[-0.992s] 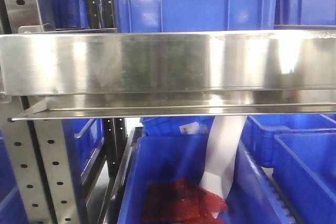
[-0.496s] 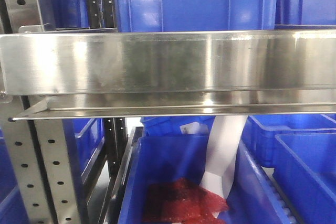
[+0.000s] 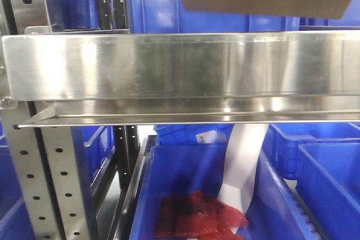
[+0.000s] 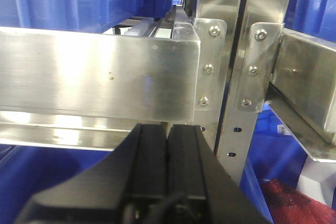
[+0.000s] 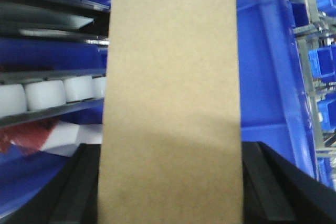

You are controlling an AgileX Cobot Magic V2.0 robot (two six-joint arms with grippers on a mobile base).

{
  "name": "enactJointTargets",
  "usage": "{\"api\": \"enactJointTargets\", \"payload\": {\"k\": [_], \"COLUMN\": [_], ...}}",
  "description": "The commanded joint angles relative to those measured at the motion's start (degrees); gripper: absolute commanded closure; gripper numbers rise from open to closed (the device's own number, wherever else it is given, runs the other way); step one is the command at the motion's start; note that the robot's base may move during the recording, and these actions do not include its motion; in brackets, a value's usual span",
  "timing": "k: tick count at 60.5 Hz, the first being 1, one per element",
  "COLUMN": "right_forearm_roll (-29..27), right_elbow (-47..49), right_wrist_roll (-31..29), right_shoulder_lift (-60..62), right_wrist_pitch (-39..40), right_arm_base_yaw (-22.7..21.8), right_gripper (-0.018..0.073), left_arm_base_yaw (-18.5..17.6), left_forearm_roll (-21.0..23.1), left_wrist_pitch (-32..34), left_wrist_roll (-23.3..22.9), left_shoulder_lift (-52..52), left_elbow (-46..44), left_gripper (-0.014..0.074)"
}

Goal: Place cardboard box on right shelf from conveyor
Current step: 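Carry the box over the shelf edge with the right gripper, then lower the box flat onto the shelf rollers and open the right gripper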

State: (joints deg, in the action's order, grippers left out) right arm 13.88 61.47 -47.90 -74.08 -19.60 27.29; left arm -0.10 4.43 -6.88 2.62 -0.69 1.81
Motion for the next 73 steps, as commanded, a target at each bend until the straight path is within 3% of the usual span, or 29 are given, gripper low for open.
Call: {"api": "enactJointTargets", "payload": {"k": [1,30,36,42,54,73], "right_forearm_roll": [1.31,1.06,-0.99,-2.45,-3.54,-15.57], "right_elbow": [2.31,2.31,2.31,2.31,2.31,2.31], "right_wrist_roll": [-2.42,-2.32,-1.38,0.76,1.9,5.94], "right_shoulder_lift": [-0.74,-6.04,-6.04,-6.16,-5.97,-1.71], "right_wrist_pitch": [8.52,10.88,11.0,10.88,10.18,9.57], "right_arm_base_yaw": [-1.62,-3.68,-4.09,-4.98,-5.15,-3.56], "right_gripper": [0.0357,0.034,0.0197,-0.0064,-0.0032,-0.0032], "left_arm_base_yaw": [-0.11,-0.11,-0.11,-0.11,-0.11,-0.11], "left_forearm_roll": [0.34,0.34,0.34,0.34,0.34,0.34], "left_wrist_pitch": [4.99,4.99,4.99,4.99,4.99,4.99], "left_wrist_roll": [0.01,0.01,0.01,0.01,0.01,0.01], "left_shoulder_lift": [-0.83,-0.83,-0.83,-0.83,-0.83,-0.83], "left_elbow": [0.47,0.47,0.47,0.47,0.47,0.47], "left_gripper": [0.0713,0.0713,0.0713,0.0713,0.0712,0.0713]}}
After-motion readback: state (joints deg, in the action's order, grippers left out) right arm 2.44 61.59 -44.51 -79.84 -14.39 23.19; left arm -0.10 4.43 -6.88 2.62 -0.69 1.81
